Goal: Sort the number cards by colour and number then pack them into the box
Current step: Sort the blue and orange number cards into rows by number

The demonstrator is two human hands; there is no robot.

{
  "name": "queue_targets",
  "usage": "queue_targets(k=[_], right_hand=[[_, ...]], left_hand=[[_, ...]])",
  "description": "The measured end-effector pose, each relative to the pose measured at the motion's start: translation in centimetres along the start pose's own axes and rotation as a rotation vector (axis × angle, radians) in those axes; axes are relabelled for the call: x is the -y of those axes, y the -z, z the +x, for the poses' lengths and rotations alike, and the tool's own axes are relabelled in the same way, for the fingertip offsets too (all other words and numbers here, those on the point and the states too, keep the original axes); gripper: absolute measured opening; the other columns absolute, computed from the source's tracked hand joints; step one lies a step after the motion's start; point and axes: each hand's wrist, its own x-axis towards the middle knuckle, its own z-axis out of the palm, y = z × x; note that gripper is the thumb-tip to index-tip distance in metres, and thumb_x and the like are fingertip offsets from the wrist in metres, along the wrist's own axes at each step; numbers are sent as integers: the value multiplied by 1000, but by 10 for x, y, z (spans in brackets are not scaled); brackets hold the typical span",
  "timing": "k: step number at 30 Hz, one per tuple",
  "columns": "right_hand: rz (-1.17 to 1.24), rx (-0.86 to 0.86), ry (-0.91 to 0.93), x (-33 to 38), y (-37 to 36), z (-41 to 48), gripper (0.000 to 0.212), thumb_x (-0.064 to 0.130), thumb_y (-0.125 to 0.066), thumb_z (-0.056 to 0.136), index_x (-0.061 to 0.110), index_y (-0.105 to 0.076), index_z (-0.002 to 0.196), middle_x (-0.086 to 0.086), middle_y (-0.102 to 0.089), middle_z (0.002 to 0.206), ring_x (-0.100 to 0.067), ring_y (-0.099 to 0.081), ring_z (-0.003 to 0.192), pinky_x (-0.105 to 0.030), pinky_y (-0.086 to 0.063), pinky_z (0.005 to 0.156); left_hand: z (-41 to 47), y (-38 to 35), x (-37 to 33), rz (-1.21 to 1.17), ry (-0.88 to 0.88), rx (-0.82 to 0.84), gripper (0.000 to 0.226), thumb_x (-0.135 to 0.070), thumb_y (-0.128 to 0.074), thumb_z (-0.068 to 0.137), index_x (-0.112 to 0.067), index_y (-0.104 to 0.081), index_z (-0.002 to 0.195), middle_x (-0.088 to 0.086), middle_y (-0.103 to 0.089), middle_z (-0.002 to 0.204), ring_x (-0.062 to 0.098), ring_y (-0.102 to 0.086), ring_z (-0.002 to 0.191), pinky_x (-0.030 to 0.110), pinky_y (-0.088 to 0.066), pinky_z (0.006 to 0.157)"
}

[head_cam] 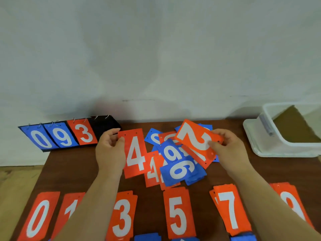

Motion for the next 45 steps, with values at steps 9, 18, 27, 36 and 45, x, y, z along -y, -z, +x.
queue_targets(k=[9,18,27,36,45], right_hand=[[222,113,27,42,74,-87,33,0,-70,89,27,-68,108,-4,-78,95,-24,-76,87,-43,-60,78],[80,371,59,63,145,-146,24,10,-64,96,29,-74,105,-12,-77,101,-31,-76,88,-52,-62,80],[-361,726,307,100,181,-182,30,18,-74,88,43,-65,103,-7,-74,104,-34,-70,96,-51,-58,87],[-218,553,272,80,181,-196,49,23,-83,78,48,-59,112,8,-72,103,-20,-74,88,-49,-62,80],[-135,484,243,71,182,-201,53,27,-84,81,45,-53,120,-4,-75,97,-22,-76,85,-42,-64,76]], left_hand=[[-101,37,-51,-139,-126,-61,28,-9,-64,97,-24,-64,120,-4,-64,97,-12,-62,75,4,-44,55],[-216,36,-77,-34,-188,132,18,-21,-61,101,-37,-67,107,-13,-69,104,9,-68,95,26,-57,75],[-297,16,-104,-29,-278,333,27,-13,-65,97,-38,-74,100,-22,-69,108,-2,-64,100,12,-52,80],[-334,16,-112,-134,-232,530,33,-18,-70,95,-45,-71,113,5,-74,88,18,-72,80,32,-61,72],[-348,15,-114,-185,-198,590,48,-17,-75,90,-49,-63,124,-11,-72,115,16,-74,100,41,-63,82]])
